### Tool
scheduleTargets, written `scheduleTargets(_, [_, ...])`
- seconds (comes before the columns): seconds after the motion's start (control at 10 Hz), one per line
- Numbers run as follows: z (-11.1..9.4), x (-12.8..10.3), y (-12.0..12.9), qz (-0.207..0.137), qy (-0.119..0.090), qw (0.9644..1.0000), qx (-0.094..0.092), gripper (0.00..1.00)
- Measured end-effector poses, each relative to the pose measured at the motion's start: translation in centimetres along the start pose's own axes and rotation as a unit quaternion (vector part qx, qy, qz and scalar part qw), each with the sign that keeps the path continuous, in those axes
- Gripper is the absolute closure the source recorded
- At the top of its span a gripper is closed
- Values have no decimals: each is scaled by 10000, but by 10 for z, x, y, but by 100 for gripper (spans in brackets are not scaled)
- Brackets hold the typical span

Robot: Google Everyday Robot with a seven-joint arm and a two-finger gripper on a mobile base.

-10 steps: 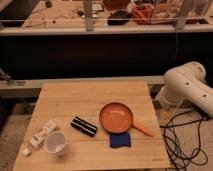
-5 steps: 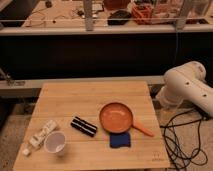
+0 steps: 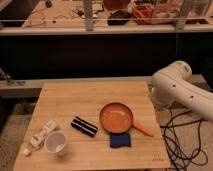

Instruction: Drag the ceramic bowl in a circle

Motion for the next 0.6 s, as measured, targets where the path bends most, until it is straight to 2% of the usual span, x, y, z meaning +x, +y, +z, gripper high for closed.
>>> scheduleTargets(0.2, [-1, -6, -2, -533, 62, 9986, 46, 20])
scheduleTargets(0.6, [-4, -11, -6, -957, 157, 9952, 108, 20])
